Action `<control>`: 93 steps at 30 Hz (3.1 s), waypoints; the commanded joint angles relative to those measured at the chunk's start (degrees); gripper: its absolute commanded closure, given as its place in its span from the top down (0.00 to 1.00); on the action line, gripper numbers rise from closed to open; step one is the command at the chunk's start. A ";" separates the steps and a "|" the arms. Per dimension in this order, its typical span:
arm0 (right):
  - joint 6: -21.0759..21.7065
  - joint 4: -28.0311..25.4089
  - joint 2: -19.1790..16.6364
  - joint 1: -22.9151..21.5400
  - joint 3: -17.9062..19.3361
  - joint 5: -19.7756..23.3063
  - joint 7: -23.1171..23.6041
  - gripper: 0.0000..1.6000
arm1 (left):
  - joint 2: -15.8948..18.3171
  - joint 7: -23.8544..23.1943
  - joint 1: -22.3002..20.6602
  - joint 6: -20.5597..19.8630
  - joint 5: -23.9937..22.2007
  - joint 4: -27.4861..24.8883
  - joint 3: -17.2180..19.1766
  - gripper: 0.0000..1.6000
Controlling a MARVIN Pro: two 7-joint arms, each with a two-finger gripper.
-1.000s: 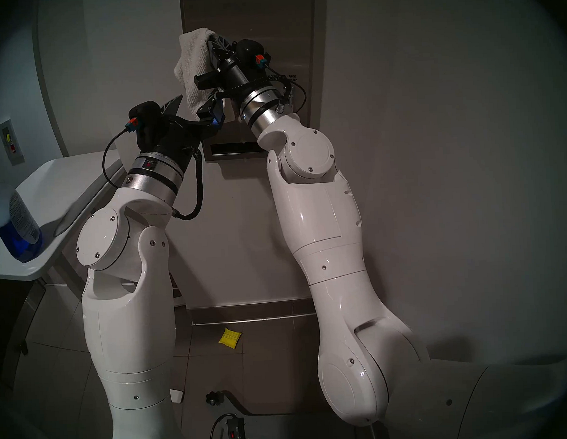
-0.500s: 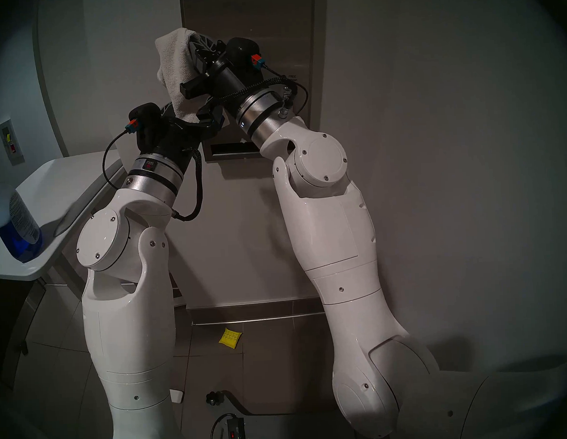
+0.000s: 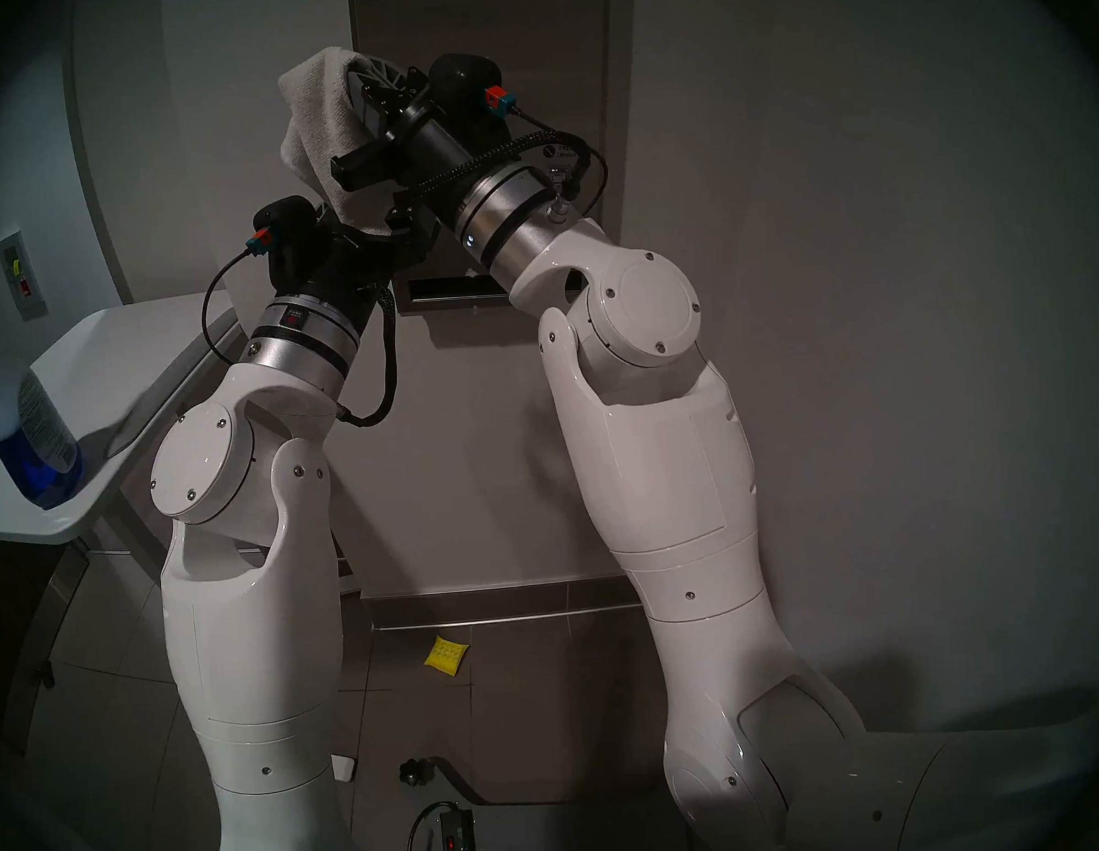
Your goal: Pick up the cloth and wipe the surface
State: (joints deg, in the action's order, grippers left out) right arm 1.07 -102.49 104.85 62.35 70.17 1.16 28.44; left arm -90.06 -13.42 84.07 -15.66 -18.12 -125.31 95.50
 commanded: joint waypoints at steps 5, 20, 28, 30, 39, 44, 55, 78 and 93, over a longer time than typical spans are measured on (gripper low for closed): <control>1.57 -3.88 -0.85 0.33 -0.39 0.64 -1.95 0.00 | -0.66 -0.86 -1.49 3.68 -0.37 -1.40 0.06 1.00; 1.49 -3.20 -0.84 0.13 -0.18 1.14 -2.29 0.00 | 0.17 -3.18 -1.24 8.38 0.57 0.17 0.07 0.00; -0.04 -2.10 -0.50 -0.15 0.15 3.18 -4.31 1.00 | 0.20 -3.40 -1.61 8.99 0.94 1.14 0.18 0.00; -0.19 -2.07 -0.48 -0.13 0.14 3.25 -4.41 1.00 | 0.17 -3.50 -1.79 9.17 0.93 1.36 0.18 0.00; -0.45 -1.99 -0.50 -0.11 0.09 3.43 -4.65 1.00 | 0.52 -3.94 -2.72 9.56 0.99 2.15 0.47 0.00; -0.52 -1.97 -0.48 -0.08 0.09 3.46 -4.71 1.00 | 1.79 -3.70 -4.20 9.23 1.42 4.14 2.81 0.00; -0.61 -1.90 -0.58 -0.14 0.00 3.56 -4.87 1.00 | 3.13 -4.88 -5.97 10.42 1.00 6.92 4.87 0.00; -0.98 -7.18 -4.63 4.74 -2.20 5.91 -7.69 1.00 | 4.18 -5.38 -7.12 10.83 1.72 8.02 4.09 0.00; -2.08 -15.79 -11.22 15.40 -4.33 14.59 -13.38 1.00 | 4.18 -4.99 -5.78 10.58 1.96 6.49 3.09 0.00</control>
State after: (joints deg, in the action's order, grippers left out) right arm -0.54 -112.36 96.11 73.47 66.36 12.59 17.32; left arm -85.79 -18.63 78.65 -5.27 -16.17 -116.48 98.41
